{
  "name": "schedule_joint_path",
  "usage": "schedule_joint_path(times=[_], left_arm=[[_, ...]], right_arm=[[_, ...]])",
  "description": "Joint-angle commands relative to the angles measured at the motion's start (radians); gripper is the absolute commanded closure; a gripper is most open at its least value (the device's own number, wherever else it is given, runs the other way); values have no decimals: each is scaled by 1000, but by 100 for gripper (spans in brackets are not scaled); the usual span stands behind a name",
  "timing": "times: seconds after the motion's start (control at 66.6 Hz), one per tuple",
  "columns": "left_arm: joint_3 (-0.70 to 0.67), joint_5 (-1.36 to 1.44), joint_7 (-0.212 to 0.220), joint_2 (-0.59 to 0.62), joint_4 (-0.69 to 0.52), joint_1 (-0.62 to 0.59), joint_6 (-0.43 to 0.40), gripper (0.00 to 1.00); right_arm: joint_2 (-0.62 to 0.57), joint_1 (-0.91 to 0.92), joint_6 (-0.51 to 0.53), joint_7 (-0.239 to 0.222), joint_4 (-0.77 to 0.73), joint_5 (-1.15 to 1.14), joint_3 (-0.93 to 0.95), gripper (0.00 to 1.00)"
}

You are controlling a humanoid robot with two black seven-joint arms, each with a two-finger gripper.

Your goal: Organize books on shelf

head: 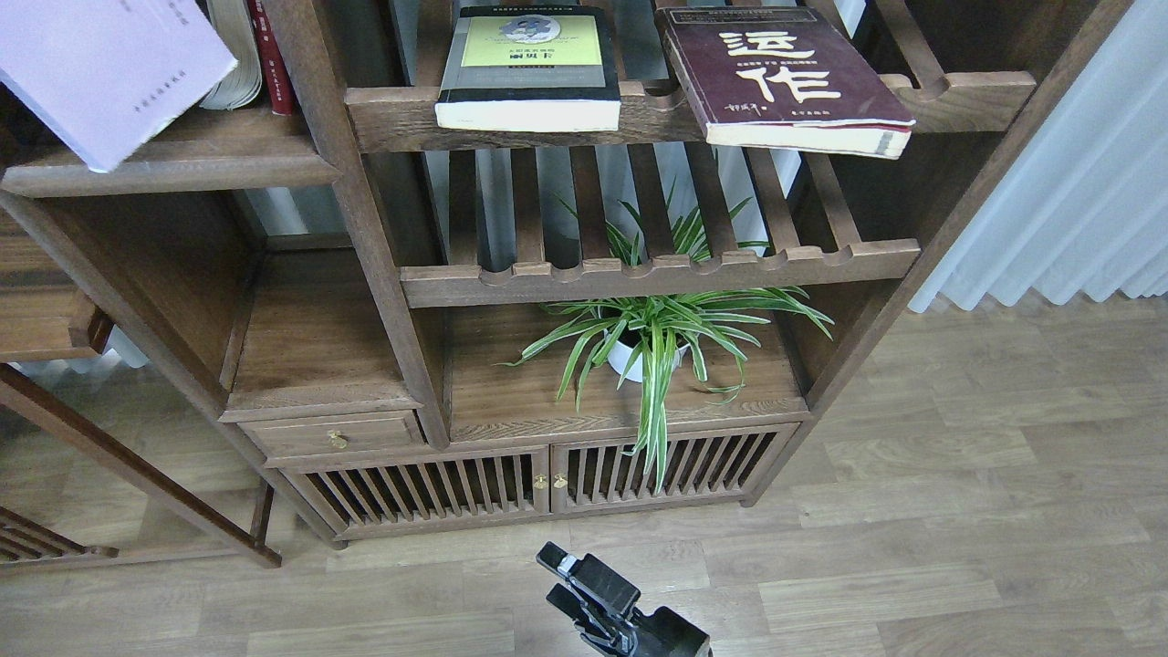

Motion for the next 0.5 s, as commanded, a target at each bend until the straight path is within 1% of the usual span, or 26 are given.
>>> schedule_joint_path(times=[0.0, 0.24, 0.45, 0.48], left_arm=[[19, 67, 2, 10, 12, -65, 0, 98], [134, 165, 3, 10, 61, -241, 0, 98], [171, 278, 3, 10, 122, -324, 0, 98], [195, 305, 3, 7, 136, -350, 0, 98]], right_arm=[[1, 3, 0, 1, 0, 1, 0, 0], [1, 33, 0, 2, 11, 4, 44, 0], [1, 50, 0, 2, 3, 15, 87, 0], [1, 53, 0, 2, 4, 28, 98, 1]])
